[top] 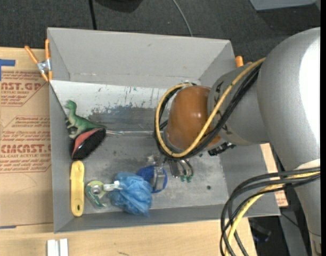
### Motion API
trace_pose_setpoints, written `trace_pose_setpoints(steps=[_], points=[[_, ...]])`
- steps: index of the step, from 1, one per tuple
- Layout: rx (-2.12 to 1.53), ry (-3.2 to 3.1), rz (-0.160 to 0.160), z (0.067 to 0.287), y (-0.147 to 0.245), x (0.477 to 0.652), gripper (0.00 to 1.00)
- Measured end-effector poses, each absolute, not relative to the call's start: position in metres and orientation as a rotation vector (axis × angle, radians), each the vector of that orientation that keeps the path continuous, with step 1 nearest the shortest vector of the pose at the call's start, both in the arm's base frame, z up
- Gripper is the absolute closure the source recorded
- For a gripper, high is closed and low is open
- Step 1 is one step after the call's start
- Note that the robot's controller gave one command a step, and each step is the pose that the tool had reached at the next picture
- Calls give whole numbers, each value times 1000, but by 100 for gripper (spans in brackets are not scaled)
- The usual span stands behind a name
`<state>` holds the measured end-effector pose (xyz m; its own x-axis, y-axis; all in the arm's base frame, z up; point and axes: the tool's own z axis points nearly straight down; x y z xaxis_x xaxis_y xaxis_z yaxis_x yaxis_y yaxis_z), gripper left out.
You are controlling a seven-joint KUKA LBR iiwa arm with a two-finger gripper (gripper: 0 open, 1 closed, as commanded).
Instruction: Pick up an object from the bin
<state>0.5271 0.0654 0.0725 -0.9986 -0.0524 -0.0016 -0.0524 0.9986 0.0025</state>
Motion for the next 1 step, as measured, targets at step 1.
trace_pose_setpoints(steps=[1], points=[[-83,3139,4,73,65,527,100]])
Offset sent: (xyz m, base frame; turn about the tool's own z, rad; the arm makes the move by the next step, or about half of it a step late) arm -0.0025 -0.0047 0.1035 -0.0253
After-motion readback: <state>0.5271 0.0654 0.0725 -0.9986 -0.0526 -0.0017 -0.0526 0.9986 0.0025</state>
